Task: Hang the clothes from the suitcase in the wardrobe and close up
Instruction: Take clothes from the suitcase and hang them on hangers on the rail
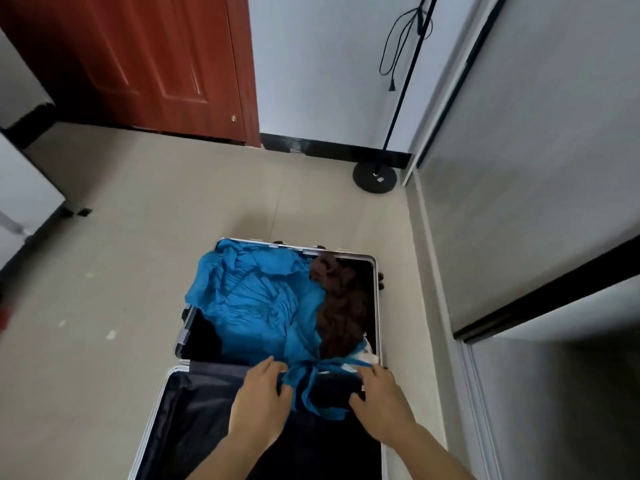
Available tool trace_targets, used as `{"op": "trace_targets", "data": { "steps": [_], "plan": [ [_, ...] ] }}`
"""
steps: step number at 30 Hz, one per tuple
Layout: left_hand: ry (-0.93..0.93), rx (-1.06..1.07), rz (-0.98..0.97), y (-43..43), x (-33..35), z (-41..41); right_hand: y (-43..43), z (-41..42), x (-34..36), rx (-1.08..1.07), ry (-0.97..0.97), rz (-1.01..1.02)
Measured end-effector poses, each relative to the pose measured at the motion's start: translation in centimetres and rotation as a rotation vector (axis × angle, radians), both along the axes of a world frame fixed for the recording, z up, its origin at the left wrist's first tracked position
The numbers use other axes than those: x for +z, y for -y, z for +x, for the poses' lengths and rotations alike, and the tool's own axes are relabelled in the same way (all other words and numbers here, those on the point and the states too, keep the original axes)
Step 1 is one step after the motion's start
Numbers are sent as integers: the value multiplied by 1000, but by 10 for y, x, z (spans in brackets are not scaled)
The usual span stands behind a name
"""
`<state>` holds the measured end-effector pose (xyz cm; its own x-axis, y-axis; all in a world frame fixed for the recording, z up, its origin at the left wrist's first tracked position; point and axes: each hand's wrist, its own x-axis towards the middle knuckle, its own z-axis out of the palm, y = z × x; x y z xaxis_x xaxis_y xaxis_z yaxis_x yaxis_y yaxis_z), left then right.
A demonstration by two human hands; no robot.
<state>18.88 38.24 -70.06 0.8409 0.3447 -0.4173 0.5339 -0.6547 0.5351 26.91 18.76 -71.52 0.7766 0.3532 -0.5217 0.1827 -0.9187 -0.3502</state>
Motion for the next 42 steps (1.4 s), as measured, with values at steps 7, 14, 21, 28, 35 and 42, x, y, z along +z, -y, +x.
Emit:
{"op": "trace_targets", "data": {
  "steps": [7,14,21,28,35,42],
  "plan": [
    [196,36,18,3,-202,36,-12,56,-194,31,205,28],
    [542,-238,275,11,-307,88,-57,121,-281,28,420,-86],
    [446,-202,138,18,-308,94,-47,129,-293,-430,106,410],
    [317,-157,-97,15,-283,100,-38,111,-210,-938,-574,1285],
    [299,-187,53,25,-197,116,-39,95,-91,-963,-473,1417],
    [595,246,-561,40,1,123,-30,93,126,-778,-429,1378]
  ]
}}
